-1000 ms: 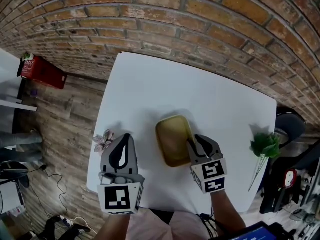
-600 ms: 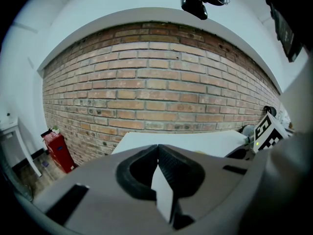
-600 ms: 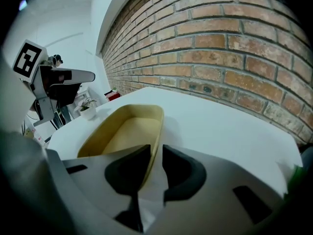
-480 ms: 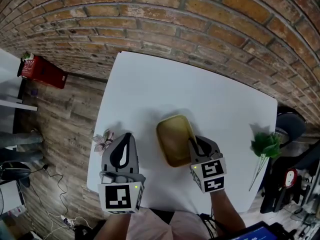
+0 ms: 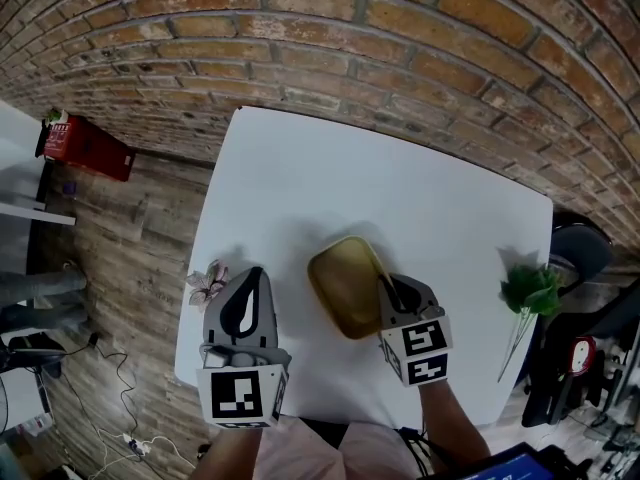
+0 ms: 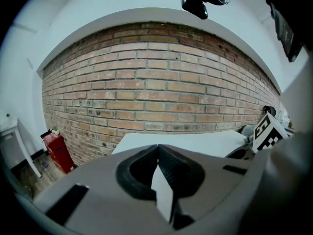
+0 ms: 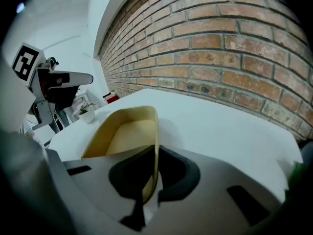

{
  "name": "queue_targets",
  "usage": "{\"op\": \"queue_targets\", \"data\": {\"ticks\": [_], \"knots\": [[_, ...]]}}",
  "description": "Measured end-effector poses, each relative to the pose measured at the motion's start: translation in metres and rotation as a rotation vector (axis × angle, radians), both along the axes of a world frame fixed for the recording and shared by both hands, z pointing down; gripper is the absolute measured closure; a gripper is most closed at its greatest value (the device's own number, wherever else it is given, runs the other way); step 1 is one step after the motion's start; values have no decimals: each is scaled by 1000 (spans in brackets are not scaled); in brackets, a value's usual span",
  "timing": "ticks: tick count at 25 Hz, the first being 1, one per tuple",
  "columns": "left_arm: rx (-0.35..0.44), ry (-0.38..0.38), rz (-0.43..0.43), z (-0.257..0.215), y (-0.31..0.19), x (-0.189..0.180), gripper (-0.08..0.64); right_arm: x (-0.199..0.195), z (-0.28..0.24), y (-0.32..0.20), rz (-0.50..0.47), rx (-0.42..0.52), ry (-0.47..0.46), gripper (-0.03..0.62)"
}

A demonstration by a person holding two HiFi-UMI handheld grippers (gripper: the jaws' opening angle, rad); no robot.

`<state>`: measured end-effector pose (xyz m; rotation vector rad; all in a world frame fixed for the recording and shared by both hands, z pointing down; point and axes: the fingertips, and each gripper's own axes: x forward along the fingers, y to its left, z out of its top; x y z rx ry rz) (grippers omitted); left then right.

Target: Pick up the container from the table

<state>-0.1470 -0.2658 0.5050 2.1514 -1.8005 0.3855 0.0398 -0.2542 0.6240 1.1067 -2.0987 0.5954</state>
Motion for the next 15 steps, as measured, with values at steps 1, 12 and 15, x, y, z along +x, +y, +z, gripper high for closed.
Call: {"op": "queue_targets", "data": {"ticks": [1, 12, 15], "knots": [[3, 0, 2, -1, 0, 1, 551, 0, -1, 0, 2, 2, -2, 584], [43, -15, 31, -17, 3, 9, 551, 5, -24, -2, 40, 62, -29, 588], [50, -36, 49, -21, 6, 12, 551, 8, -36, -3, 50, 88, -38, 588]]}}
